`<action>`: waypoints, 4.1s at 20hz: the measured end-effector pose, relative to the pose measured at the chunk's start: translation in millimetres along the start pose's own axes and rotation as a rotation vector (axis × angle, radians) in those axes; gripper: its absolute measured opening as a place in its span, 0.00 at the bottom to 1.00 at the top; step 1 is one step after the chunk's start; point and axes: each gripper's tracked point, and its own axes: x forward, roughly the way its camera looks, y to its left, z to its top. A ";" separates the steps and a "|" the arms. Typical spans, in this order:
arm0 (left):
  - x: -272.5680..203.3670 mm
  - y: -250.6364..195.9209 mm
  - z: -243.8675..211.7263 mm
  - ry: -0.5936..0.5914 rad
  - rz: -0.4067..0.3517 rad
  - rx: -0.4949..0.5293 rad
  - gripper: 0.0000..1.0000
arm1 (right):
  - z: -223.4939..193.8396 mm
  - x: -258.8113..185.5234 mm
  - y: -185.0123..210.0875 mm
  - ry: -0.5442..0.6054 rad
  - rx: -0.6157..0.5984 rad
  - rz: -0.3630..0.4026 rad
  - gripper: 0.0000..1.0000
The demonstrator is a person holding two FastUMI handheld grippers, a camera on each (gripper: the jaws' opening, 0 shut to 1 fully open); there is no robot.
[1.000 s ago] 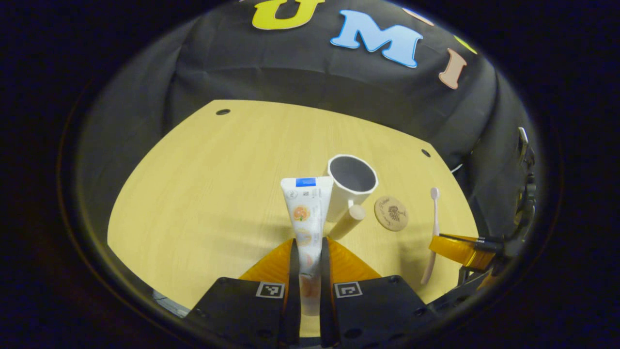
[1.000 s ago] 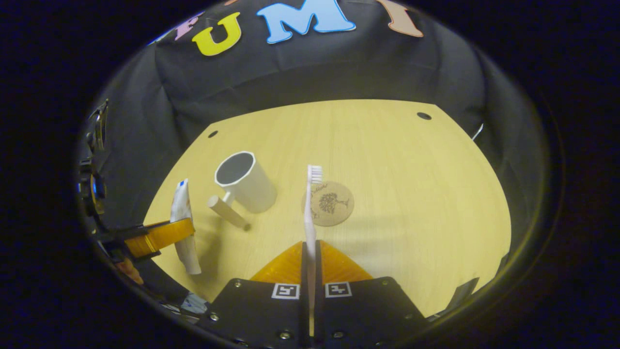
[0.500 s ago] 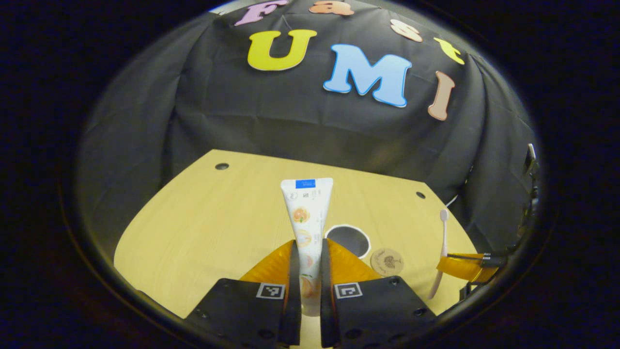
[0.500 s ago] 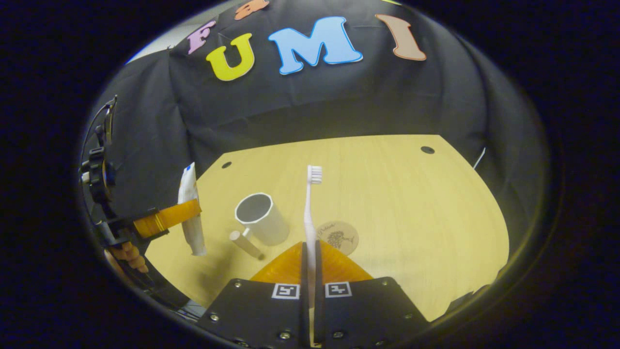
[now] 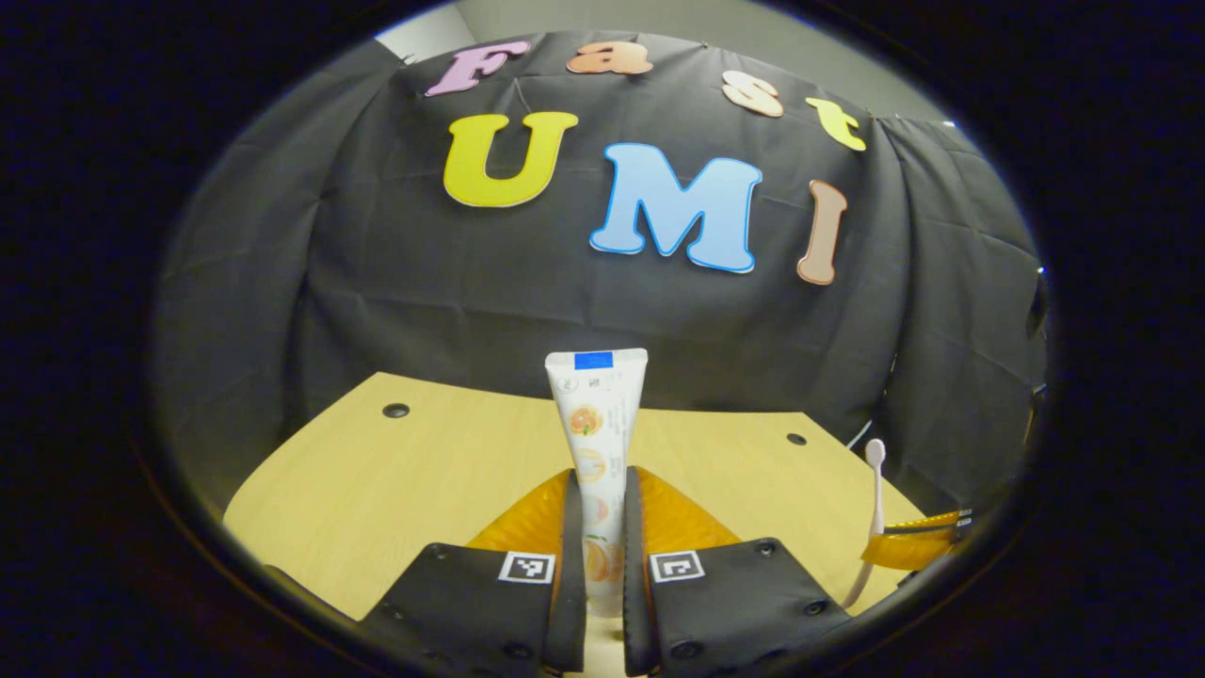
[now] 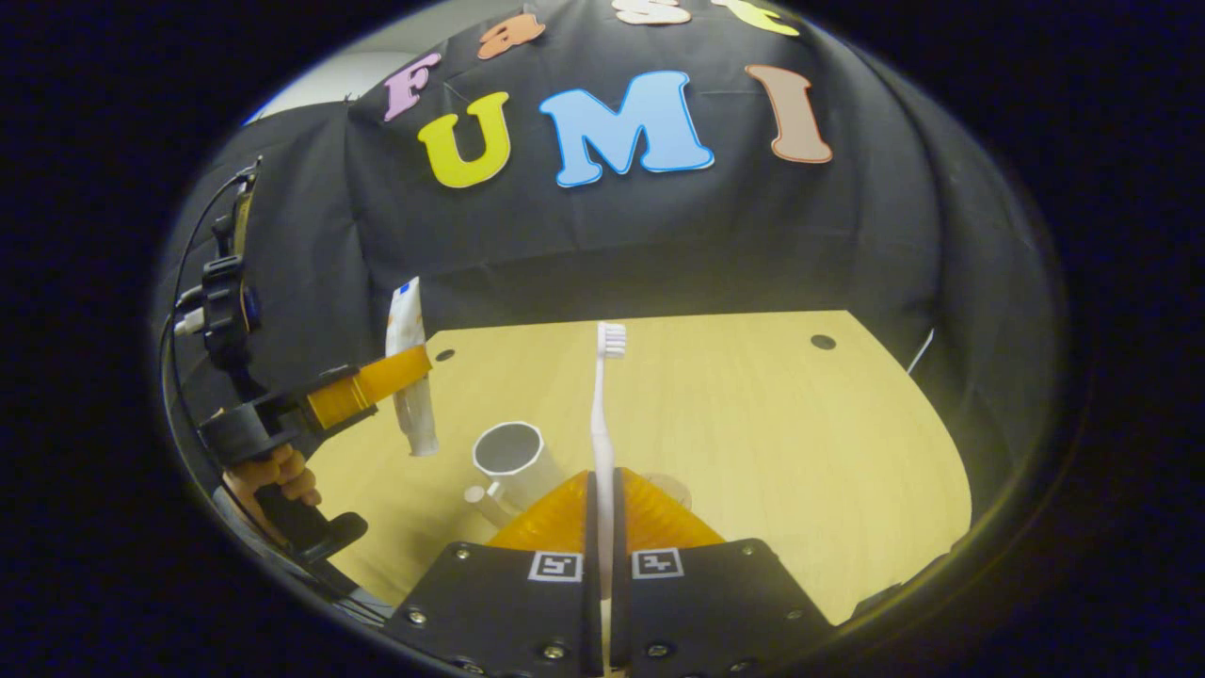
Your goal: Put the toothbrush and toothpaste on the desktop into the cup, then pick up the cup and place it on the coaster on the desktop.
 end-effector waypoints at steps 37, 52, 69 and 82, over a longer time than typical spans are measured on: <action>50.2 -26.6 -92.0 0.178 -0.127 0.118 0.65 | 15.8 32.7 24.1 -0.001 0.014 0.068 0.05; -33.6 -7.3 -92.8 0.286 -0.080 0.014 0.94 | 77.7 82.3 87.0 -0.217 -0.068 0.234 0.04; -76.8 3.0 -122.2 0.418 -0.069 -0.110 0.94 | 66.7 141.2 126.2 -0.332 -0.218 0.279 0.05; -67.8 -4.8 -118.6 0.429 -0.080 -0.108 0.97 | 60.4 132.7 112.6 -0.290 -0.213 0.253 0.71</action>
